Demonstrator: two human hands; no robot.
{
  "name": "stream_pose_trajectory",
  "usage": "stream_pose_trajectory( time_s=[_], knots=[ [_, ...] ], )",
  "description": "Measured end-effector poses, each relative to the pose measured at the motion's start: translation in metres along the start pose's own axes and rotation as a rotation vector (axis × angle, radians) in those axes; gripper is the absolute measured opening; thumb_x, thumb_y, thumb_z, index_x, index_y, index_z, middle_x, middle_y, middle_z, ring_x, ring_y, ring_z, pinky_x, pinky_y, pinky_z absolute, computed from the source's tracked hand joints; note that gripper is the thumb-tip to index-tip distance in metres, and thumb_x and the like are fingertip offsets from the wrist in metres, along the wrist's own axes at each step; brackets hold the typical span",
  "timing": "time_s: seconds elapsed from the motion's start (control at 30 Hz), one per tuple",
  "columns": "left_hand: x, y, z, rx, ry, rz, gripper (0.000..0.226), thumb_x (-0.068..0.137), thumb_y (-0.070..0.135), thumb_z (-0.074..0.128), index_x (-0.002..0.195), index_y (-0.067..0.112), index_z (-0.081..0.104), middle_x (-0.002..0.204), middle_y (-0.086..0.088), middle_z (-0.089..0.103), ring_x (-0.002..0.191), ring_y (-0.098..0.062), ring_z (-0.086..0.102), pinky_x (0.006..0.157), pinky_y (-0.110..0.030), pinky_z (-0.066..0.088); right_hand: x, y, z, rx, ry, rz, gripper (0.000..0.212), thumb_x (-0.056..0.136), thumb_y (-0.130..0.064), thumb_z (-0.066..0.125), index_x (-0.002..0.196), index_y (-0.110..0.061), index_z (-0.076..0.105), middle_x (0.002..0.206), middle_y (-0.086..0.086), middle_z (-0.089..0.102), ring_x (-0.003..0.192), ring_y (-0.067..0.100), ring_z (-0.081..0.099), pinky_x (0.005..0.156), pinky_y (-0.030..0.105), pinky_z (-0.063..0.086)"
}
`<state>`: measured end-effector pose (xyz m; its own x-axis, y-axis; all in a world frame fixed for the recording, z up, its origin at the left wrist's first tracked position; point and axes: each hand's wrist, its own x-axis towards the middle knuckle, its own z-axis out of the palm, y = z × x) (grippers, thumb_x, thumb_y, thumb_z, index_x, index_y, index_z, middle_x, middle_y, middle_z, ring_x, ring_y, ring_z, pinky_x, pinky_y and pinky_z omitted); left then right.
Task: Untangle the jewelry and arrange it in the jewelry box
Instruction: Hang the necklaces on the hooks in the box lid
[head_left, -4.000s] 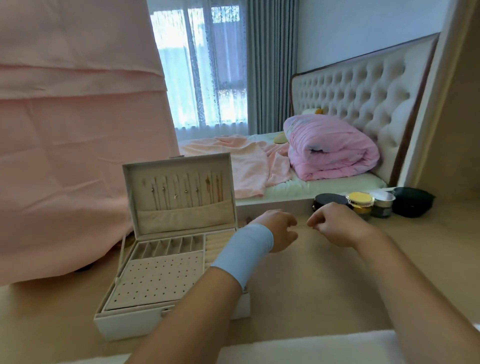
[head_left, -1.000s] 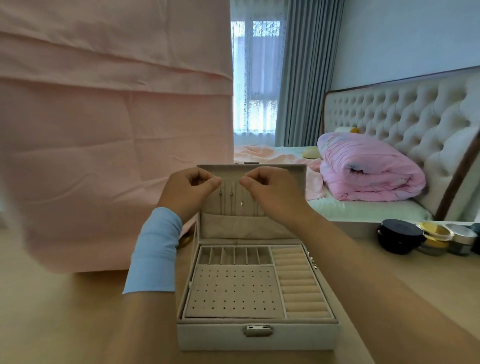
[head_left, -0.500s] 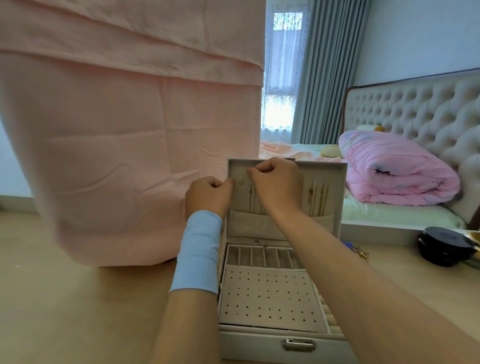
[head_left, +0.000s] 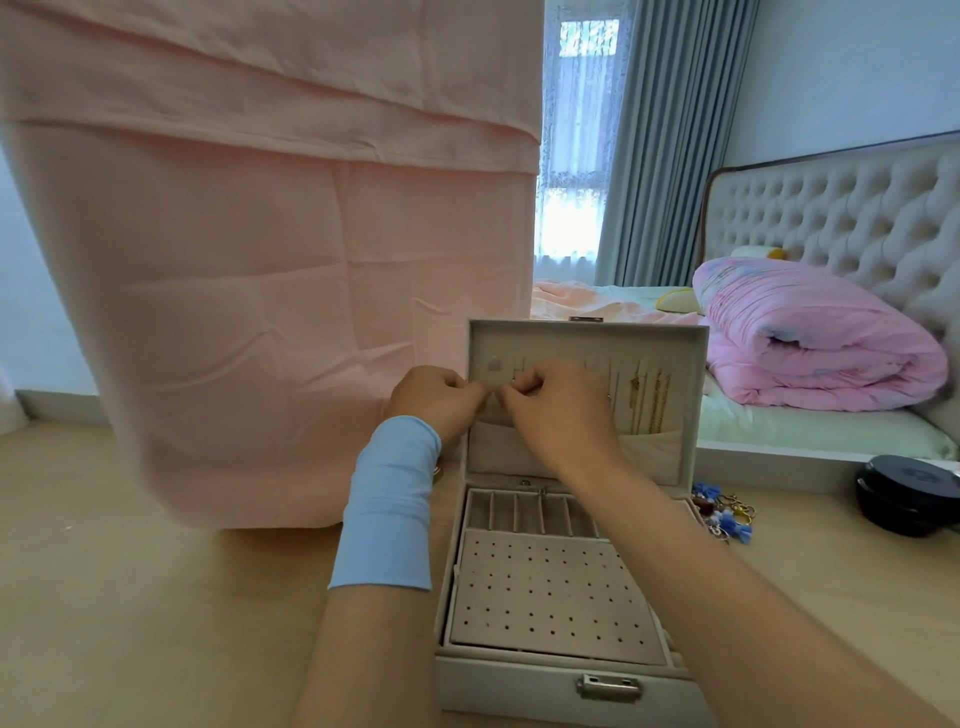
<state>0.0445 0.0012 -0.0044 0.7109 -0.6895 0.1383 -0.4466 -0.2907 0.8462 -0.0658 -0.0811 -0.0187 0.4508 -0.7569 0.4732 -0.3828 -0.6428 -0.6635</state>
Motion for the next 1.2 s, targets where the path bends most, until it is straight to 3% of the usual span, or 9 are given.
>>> stream_pose_trajectory(
  time_s=[0.13,0.27,0.5,0.67,0.77,0.87,0.97,1.1,1.2],
  knots=[
    [-0.013,0.008,-0.003,-0.116,-0.252,0.029,0.026,0.096,0.02,0.053,0.092,-0.001,0.069,0.073,-0.012,0.068,0.061,-0.023,0.064,0.062,-0.032,0.059,-0.016,-0.003,-0.006,0.304,-0.25,0.231,0.041,0.1,-0.037,0.053,0.082,-0.006,0.073,0.076,0.011,0.073,0.07,0.023,0.067,0.068,0.039,0.056],
    [-0.023,0.01,-0.011,-0.081,-0.376,0.037,0.021,0.097,0.007,0.05,0.094,0.009,0.071,0.087,-0.01,0.074,0.082,-0.022,0.071,0.082,-0.039,0.06,-0.029,-0.001,-0.017,0.587,-0.397,0.375,0.027,0.101,-0.034,0.055,0.095,-0.014,0.074,0.089,0.005,0.075,0.086,0.023,0.071,0.079,0.039,0.058],
    [-0.038,0.008,-0.023,-0.002,-0.377,0.032,0.014,0.095,0.008,0.058,0.097,0.012,0.071,0.099,-0.008,0.074,0.093,-0.02,0.071,0.068,-0.028,0.059,-0.032,0.006,-0.034,0.629,-0.396,0.356,0.018,0.102,-0.024,0.057,0.109,-0.015,0.07,0.098,0.004,0.077,0.092,0.021,0.073,0.077,0.031,0.06],
    [-0.045,0.002,-0.023,-0.036,-0.303,0.056,0.013,0.095,0.012,0.059,0.1,0.009,0.07,0.092,-0.005,0.074,0.073,-0.013,0.071,0.057,-0.023,0.054,-0.032,0.009,-0.038,0.711,-0.528,0.445,0.019,0.102,-0.023,0.057,0.115,-0.014,0.065,0.097,0.01,0.078,0.084,0.022,0.069,0.078,0.036,0.056],
    [-0.046,-0.001,-0.014,-0.015,-0.269,0.025,0.027,0.095,0.013,0.059,0.121,0.007,0.063,0.102,-0.008,0.071,0.077,-0.02,0.072,0.054,-0.023,0.053,-0.032,0.01,-0.043,0.723,-0.597,0.414,0.019,0.102,-0.024,0.056,0.116,-0.015,0.065,0.099,0.01,0.078,0.085,0.022,0.067,0.082,0.037,0.055],
    [-0.05,0.001,0.0,-0.139,-0.382,-0.052,0.041,0.097,0.017,0.057,0.136,0.006,0.05,0.106,-0.014,0.068,0.066,-0.017,0.071,0.054,-0.024,0.055,-0.031,0.009,-0.051,0.686,-0.565,0.312,0.019,0.102,-0.023,0.055,0.114,-0.016,0.068,0.094,0.007,0.078,0.083,0.018,0.068,0.086,0.04,0.056],
    [-0.051,0.0,0.012,-0.296,-0.499,-0.057,0.031,0.095,0.024,0.061,0.124,0.014,0.062,0.112,-0.007,0.072,0.066,-0.014,0.067,0.057,-0.025,0.054,-0.03,0.006,-0.058,0.543,-0.493,0.171,0.02,0.102,-0.02,0.055,0.107,-0.022,0.074,0.092,-0.003,0.078,0.085,0.012,0.069,0.086,0.036,0.056],
    [-0.051,-0.002,0.018,-0.443,-0.528,-0.092,0.02,0.095,0.02,0.06,0.113,0.015,0.068,0.106,-0.004,0.074,0.062,-0.013,0.059,0.05,-0.021,0.045,-0.029,0.004,-0.066,0.349,-0.506,0.039,0.021,0.1,-0.023,0.059,0.113,-0.025,0.075,0.105,-0.012,0.074,0.098,-0.002,0.066,0.084,0.016,0.05],
    [-0.049,-0.003,0.012,-0.293,-0.448,-0.096,0.019,0.094,0.027,0.063,0.107,0.015,0.069,0.094,-0.002,0.075,0.057,-0.009,0.057,0.049,-0.019,0.043,-0.027,0.008,-0.064,0.251,-0.508,0.036,0.021,0.101,-0.018,0.058,0.115,-0.022,0.073,0.105,-0.01,0.07,0.089,-0.002,0.064,0.081,0.016,0.049]
  ],
)
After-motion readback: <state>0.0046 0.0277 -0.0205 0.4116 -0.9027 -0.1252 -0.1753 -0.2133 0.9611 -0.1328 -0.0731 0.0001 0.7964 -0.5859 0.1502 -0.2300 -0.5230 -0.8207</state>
